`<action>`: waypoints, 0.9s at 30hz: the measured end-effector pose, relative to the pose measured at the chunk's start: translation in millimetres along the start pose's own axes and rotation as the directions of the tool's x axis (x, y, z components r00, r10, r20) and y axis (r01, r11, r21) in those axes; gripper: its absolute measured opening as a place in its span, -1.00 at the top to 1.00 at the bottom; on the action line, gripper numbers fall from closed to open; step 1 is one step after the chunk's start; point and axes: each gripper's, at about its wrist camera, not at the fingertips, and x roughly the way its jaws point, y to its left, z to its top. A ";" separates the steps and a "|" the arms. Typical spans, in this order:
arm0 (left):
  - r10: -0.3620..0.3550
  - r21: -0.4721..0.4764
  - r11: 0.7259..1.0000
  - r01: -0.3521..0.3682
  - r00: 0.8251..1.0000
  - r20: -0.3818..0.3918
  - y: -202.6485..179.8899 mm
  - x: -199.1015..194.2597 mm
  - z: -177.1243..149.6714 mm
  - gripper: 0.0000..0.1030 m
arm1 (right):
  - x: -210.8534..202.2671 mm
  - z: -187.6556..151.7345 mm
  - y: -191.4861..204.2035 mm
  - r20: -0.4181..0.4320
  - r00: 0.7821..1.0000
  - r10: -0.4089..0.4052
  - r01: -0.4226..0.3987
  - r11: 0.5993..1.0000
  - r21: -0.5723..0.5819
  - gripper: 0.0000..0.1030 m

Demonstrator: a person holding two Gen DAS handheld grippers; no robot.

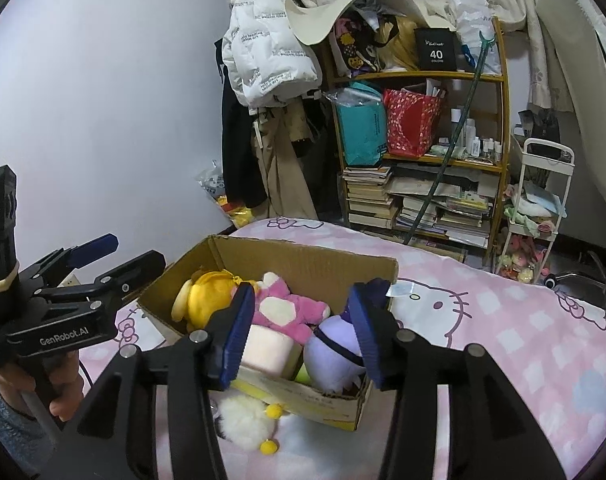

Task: Organize soft objects
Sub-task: 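Open both tools to drop the yellow dog plush and purple doll into the box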

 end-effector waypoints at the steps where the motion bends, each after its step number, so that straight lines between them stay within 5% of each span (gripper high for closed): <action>1: 0.010 0.002 1.000 -0.010 1.000 0.003 0.6 -2.9 0.4 -0.81 | -3.0 -0.1 1.4 0.001 1.000 -0.004 0.004 1.000 -0.002 -0.03; 9: 0.047 -0.016 0.999 -0.047 0.999 -0.001 15.5 -33.3 0.7 -0.83 | -27.2 3.0 13.0 0.028 0.999 -0.014 0.014 1.000 0.000 -0.58; 14: 0.085 0.005 0.996 -0.085 0.996 -0.037 23.7 -50.1 -4.7 -0.83 | -40.1 3.8 20.6 0.032 0.999 -0.001 0.000 1.000 0.011 -0.76; 27: 0.074 -0.019 0.997 -0.077 0.988 -0.136 40.2 -73.8 -20.8 -0.83 | -63.9 -12.0 36.0 0.026 1.000 0.003 -0.003 1.000 0.018 -0.88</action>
